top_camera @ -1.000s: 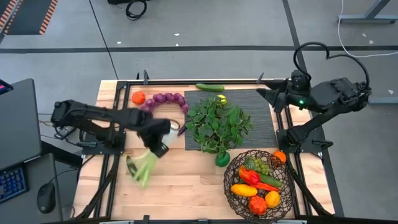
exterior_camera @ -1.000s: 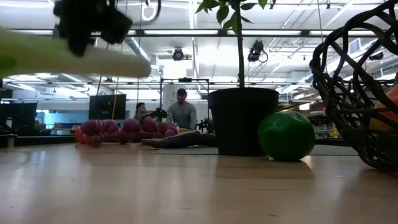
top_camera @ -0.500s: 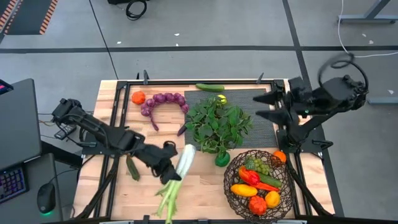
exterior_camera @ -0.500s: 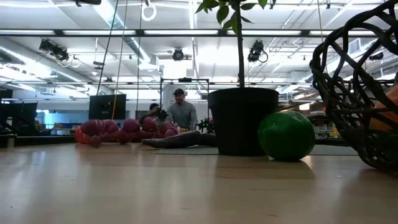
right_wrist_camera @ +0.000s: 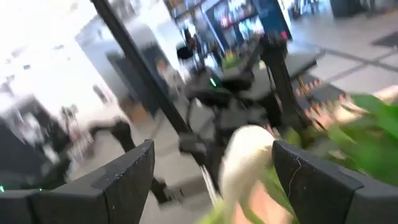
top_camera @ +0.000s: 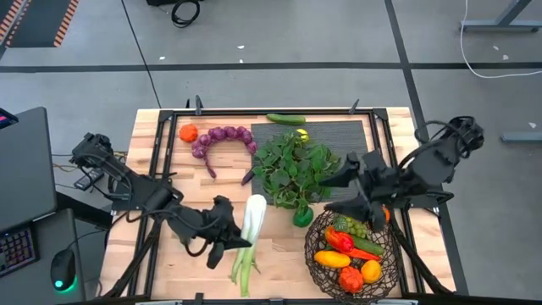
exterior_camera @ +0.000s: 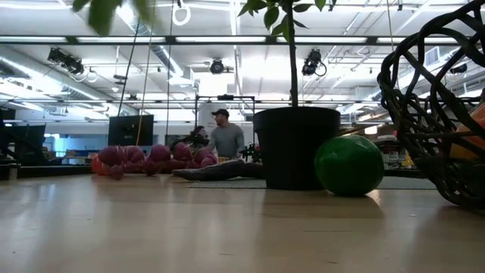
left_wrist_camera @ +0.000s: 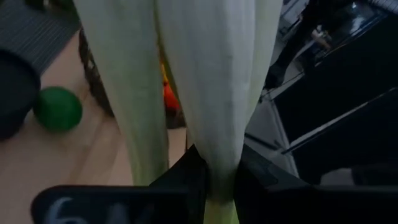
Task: Build produce basket
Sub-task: Put the green celery into the brown wire basket
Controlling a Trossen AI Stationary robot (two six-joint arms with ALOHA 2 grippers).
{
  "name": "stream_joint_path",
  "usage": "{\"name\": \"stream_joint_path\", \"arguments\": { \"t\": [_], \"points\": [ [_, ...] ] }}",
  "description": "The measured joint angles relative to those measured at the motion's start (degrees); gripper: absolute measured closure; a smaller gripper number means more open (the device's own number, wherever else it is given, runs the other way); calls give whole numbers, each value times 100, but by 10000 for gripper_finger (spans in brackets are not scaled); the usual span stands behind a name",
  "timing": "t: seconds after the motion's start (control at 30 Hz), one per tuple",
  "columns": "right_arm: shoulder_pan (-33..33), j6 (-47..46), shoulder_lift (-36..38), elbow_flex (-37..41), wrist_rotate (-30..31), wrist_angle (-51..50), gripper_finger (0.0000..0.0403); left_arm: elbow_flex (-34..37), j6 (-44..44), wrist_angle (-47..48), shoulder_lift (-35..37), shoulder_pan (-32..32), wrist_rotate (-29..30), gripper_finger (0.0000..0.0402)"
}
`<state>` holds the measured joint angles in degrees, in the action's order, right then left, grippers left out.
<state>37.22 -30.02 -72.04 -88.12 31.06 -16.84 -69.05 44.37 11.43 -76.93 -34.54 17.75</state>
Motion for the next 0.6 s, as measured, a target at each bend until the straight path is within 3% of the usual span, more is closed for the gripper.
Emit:
{"name": "stream_joint_path", "arguments": {
  "t": [0.1,0.23,0.6],
  "points": [
    [127,322,-323,-3,266,1027,76,-80,-309,-304,0,33,-1,347],
    [215,674,-754,-4,640,1642,76,-193,-881,-716,0,33,28,347],
    [-144,1006,-1745,0,938,2997,68,-307,-912,-919,-103,-35,474,347]
  ]
}}
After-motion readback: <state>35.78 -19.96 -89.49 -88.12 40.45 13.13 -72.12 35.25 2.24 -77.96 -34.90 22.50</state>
